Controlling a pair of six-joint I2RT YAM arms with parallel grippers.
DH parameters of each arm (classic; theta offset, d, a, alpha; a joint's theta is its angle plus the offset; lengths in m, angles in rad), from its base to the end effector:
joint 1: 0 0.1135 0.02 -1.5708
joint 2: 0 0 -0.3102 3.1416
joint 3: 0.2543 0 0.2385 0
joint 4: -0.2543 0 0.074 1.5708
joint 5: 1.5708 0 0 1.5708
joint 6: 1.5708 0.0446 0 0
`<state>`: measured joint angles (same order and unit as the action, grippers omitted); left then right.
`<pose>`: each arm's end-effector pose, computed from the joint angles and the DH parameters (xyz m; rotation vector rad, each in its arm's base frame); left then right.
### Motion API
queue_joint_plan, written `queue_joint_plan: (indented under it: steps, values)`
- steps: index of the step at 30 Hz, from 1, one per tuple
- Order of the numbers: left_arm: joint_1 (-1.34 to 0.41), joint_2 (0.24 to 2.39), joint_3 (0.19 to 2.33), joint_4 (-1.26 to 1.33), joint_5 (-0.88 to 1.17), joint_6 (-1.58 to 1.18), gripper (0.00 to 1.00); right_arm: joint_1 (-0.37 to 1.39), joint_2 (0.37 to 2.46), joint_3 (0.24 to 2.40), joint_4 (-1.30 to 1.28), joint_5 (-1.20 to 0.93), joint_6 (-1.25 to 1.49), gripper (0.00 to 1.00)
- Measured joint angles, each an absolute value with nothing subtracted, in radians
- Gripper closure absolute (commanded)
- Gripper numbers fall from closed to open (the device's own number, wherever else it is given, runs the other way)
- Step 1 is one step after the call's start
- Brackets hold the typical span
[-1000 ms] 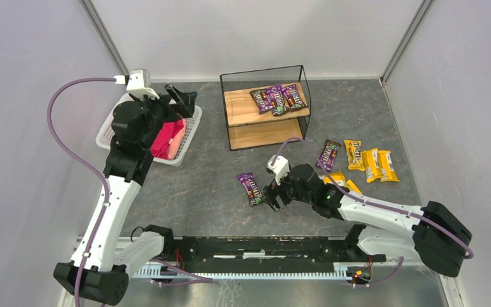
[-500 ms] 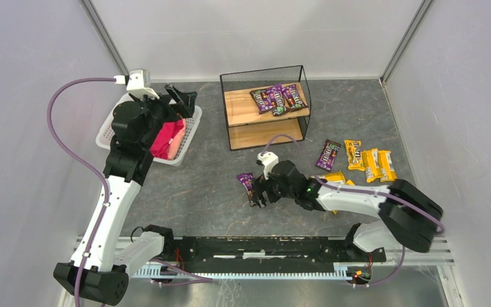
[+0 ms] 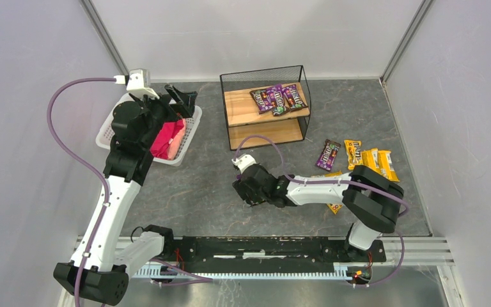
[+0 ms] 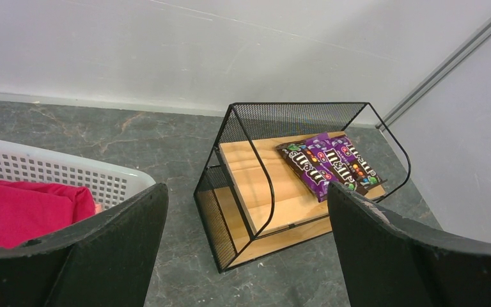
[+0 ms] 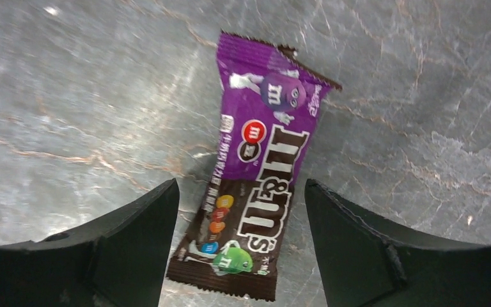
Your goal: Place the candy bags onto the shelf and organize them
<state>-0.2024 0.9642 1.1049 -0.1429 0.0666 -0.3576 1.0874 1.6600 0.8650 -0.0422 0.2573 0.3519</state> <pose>0.1775 -0.0395 0.4599 -0.0707 1.5927 -0.4904 0.1637 0.2874 0.2127 -0.7522 2.2845 0.3746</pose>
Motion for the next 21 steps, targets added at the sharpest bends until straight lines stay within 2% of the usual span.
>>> queue_joint_plan:
  steps: [7, 21]
  values:
    - [-0.202, 0.964, 1.105, -0.14, 0.082, -0.358, 0.0, 1.096, 1.698, 0.877, -0.076, 0.314, 0.36, 0.43]
    - [-0.202, 0.974, 1.104, -0.138, 0.086, -0.358, 0.0, 1.113, 1.645, 0.822, -0.031, 0.324, 0.381, 0.59]
